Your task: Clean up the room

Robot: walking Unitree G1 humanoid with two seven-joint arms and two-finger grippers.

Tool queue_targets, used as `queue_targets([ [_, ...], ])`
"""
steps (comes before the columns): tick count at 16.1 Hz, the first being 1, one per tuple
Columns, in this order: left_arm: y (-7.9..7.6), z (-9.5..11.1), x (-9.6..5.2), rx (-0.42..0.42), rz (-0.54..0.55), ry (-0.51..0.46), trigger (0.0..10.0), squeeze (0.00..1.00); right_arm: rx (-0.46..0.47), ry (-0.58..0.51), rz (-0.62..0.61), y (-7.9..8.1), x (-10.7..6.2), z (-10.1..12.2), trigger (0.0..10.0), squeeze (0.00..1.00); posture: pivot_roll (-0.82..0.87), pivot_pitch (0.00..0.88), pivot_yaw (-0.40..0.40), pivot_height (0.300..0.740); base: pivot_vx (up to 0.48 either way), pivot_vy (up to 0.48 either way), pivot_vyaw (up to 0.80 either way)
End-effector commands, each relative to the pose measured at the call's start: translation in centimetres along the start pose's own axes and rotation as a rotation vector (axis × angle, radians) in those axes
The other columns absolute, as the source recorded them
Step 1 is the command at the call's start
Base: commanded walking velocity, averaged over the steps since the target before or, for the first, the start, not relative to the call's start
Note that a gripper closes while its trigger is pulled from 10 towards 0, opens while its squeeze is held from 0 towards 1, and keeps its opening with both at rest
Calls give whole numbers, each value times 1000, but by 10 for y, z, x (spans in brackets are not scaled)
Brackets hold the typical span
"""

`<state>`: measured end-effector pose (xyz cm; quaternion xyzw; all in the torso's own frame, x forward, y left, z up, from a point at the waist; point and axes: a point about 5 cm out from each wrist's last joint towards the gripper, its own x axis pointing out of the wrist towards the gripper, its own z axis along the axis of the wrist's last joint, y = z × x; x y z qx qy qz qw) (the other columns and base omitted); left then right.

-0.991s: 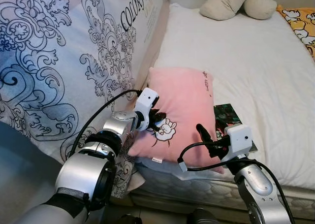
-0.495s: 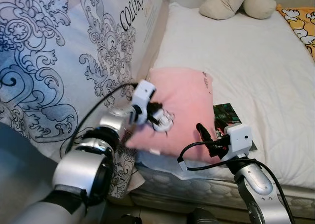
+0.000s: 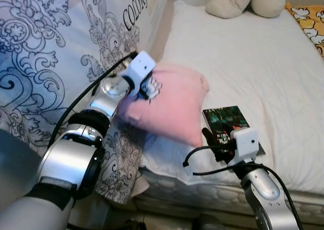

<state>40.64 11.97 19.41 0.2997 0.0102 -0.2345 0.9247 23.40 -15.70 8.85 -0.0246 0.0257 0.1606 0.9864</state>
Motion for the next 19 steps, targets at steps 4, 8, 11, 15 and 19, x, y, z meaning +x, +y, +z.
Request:
queue_targets([
  [4, 18, 45, -5, 106, 334, -198, 0, 0, -19, -7, 0, -1, 1, 2, 10000, 0, -214, 0, 69, 704, 0, 0, 0],
  [8, -28, -12, -10, 597, 397, -91, 0, 0, -22, -3, 1, 0, 3, 0, 10000, 0, -210, 0, 73, 704, 0, 0, 0],
  [11, -87, -74, -22, 703, 236, 55, 0, 0, -21, 2, 7, 1, 3, -1, 10000, 0, -211, 0, 71, 704, 0, 0, 0],
  [15, -141, -79, -22, 553, 159, 103, 0, 0, -32, 9, 8, 0, 2, -3, 10000, 0, -232, 0, 77, 704, 0, 0, 0],
  [19, -144, -54, -10, 371, 175, 49, 3333, 0, -36, 12, -1, -2, -1, -4, 10000, 0, -237, 0, 81, 704, 0, 0, 0],
])
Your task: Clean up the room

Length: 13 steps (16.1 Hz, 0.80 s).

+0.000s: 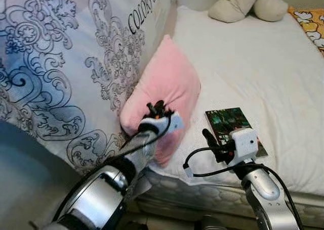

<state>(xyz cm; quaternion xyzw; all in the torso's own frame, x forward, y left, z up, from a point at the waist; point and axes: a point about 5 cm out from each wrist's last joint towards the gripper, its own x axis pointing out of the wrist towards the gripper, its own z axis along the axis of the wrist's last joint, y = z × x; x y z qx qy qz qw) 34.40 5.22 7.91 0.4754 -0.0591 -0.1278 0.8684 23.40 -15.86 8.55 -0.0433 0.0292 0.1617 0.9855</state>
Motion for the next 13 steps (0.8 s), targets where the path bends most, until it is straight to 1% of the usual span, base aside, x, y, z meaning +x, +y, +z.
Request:
queue_targets([
  [1, -1, 3, 1, -48, -25, 1, 10000, 0, 1, -2, -4, 0, 0, -1, 10000, 0, -236, 0, 81, 704, 0, 0, 0],
  [2, 18, 19, 10, -126, 54, -81, 10000, 1000, 5, -6, -8, 0, -1, 0, 10000, 0, -230, 0, 80, 704, 0, 0, 0],
  [3, 28, 27, 14, -152, 97, -118, 10000, 1000, 6, -8, -10, 0, -1, 0, 10000, 0, -228, 0, 79, 704, 0, 0, 0],
  [4, 48, 38, 19, -188, 186, -184, 10000, 1000, 8, -12, -10, 0, 0, 1, 10000, 0, -223, 0, 80, 704, 0, 0, 0],
  [5, 66, 47, 20, -235, 262, -247, 10000, 1000, 8, -12, -8, 0, 1, 1, 10000, 0, -218, 0, 79, 704, 0, 0, 0],
  [7, 74, 52, 19, -270, 298, -281, 10000, 1000, 9, -12, -7, 0, 2, 0, 10000, 0, -214, 0, 77, 704, 0, 0, 0],
  [8, 81, 55, 17, -298, 317, -308, 10000, 1000, 9, -13, -3, 0, 2, 0, 10000, 0, -209, 0, 77, 704, 0, 0, 0],
  [9, 83, 55, 15, -379, 296, -304, 10000, 1000, 8, -14, -1, 0, 4, 0, 10000, 0, -207, 0, 78, 704, 0, 0, 0],
  [10, 75, 49, 12, -573, 180, -256, 10000, 1000, 7, -19, -7, -2, 4, 1, 10000, 0, -209, 0, 81, 704, 0, 0, 0],
  [11, 70, 44, 9, -679, 115, -237, 10000, 1000, 7, -25, -24, -4, 4, 3, 10000, 0, -209, 0, 81, 704, 0, 0, 0],
  [12, 61, 31, 2, -810, 22, -187, 10000, 212, 13, -31, -77, -10, 3, 4, 10000, 0, -205, 0, 83, 704, 0, 0, 0],
  [13, 57, 21, -4, -864, -14, -158, 10000, 0, -16, -28, -175, -22, 3, 4, 10000, 0, -198, 0, 83, 704, 0, 0, 0],
])
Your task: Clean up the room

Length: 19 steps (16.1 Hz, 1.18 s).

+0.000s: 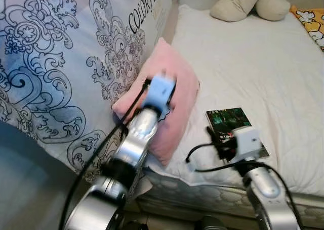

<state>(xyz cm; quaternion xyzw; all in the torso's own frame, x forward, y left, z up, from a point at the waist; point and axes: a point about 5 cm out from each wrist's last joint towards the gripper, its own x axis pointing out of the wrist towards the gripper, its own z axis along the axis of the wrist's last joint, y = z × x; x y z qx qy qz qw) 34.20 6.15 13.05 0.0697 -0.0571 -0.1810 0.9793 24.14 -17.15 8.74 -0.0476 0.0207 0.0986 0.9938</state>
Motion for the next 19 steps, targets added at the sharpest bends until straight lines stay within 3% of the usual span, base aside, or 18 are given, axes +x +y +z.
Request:
queue_targets([
  [1, 10, 1, -5, -89, -15, 6, 10000, 0, -76, 0, -191, -24, 2, 3, 10000, 0, -196, 0, 82, 704, 0, 0, 0],
  [2, 15, -1, -7, -102, 1, 15, 10000, 0, -124, 4, -232, -30, 3, 3, 10000, 0, -193, 0, 80, 704, 0, 0, 0],
  [3, 24, -4, -9, -122, 43, 33, 10000, 0, -151, -16, -293, -40, 2, 8, 10000, 1000, -190, 0, 75, 704, 0, 0, 0],
  [4, 35, -7, -11, -146, 91, 48, 10000, 1000, -142, -31, -309, -45, 1, 11, 10000, 1000, -189, 0, 74, 704, 0, 0, 0],
  [7, 44, -12, -19, -179, 104, 61, 10000, 1000, -74, -16, -304, -46, 0, 5, 10000, 1000, -192, 0, 69, 704, 0, 0, 0],
  [15, 26, -14, -15, -206, 32, 79, 10000, 1000, -79, -10, -275, -41, 7, 3, 10000, 1000, -198, 0, 68, 704, 0, -464, 0],
  [16, 24, -14, -14, -214, 25, 74, 10000, 1000, -112, -5, -263, -40, 8, 3, 10000, 1000, -199, 0, 68, 704, 0, -454, 0],
  [17, 22, -13, -15, -221, 9, 61, 10000, 1000, -120, -7, -230, -36, 10, 4, 10000, 835, -200, 0, 69, 704, 0, -428, 0],
  [18, 21, -13, -15, -216, 2, 58, 10000, 1000, -123, -6, -223, -35, 10, 4, 10000, 0, -200, 0, 67, 704, 0, -428, 0],
  [19, 21, -14, -16, -226, 6, 63, 10000, 1000, -130, -7, -219, -35, 11, 4, 10000, 0, -200, 0, 67, 704, 398, 0, 0],
])
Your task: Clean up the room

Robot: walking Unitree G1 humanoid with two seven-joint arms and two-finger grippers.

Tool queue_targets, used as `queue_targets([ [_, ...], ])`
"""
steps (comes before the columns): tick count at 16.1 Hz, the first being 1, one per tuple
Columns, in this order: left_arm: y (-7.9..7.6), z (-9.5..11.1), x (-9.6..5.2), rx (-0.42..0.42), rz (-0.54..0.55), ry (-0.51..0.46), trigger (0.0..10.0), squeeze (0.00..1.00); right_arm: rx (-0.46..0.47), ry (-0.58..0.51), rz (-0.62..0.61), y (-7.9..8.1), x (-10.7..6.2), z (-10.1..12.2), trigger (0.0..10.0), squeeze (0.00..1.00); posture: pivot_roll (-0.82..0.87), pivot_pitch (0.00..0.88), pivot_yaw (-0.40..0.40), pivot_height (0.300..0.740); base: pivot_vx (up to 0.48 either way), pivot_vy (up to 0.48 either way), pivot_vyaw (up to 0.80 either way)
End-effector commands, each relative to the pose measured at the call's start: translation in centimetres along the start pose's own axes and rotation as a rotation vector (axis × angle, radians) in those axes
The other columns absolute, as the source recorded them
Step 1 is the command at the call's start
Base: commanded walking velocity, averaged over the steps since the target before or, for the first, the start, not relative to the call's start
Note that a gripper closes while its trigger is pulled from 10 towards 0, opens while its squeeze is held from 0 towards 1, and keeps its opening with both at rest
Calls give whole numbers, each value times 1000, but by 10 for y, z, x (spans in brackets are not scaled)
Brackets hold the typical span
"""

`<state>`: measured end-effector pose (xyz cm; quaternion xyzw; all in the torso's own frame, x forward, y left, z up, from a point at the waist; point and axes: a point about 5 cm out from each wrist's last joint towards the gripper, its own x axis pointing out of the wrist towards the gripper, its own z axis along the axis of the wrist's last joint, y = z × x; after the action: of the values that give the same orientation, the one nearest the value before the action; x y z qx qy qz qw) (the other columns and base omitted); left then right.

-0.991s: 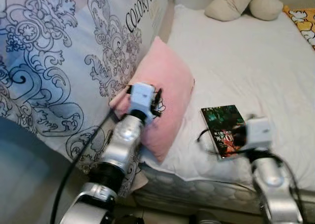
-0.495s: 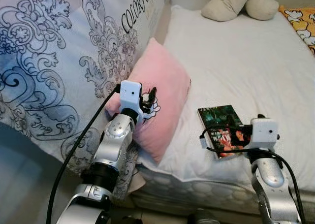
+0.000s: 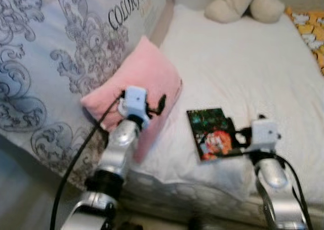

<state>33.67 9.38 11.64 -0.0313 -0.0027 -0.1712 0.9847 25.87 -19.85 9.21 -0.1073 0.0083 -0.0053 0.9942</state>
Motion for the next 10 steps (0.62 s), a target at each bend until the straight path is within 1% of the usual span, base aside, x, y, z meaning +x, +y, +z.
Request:
queue_targets([
  [1, -2, -1, 2, -21, 3, 22, 10000, 914, -17, 0, -5, -5, 1, 0, 10000, 0, -198, 0, 66, 704, 0, 0, 0],
  [2, 3, -5, 4, -42, 25, 63, 10000, 0, -6, 14, 0, -4, 0, -2, 10000, 0, -198, 0, 66, 704, 0, 0, -650],
  [4, 10, -17, 7, -119, 28, 173, 10000, 0, -5, 28, 15, -3, -1, -4, 10000, 0, -197, 0, 60, 704, 0, 0, -637],
  [5, 11, -21, 8, -137, 23, 217, 10000, 0, -7, 27, 18, -2, -2, -4, 10000, 0, -199, 0, 60, 704, 0, 0, -619],
  [6, 12, -24, 8, -137, 19, 243, 10000, 0, -9, 27, 18, -2, -2, -4, 10000, 0, -199, 0, 60, 704, 0, 0, -625],
  [7, 15, -23, 11, -141, 41, 242, 10000, 0, -8, 31, 24, -2, -3, -5, 10000, 0, -205, 0, 59, 704, 0, 0, -619],
  [8, 16, -22, 13, -120, 43, 243, 10000, 0, -8, 34, 24, -2, -3, -6, 10000, 0, -208, 0, 60, 704, 0, 0, -625],
  [10, 17, -22, 16, -108, 47, 265, 10000, 0, -5, 41, 18, -4, -4, -7, 10000, 0, -211, 0, 60, 704, 0, 0, -619],
])
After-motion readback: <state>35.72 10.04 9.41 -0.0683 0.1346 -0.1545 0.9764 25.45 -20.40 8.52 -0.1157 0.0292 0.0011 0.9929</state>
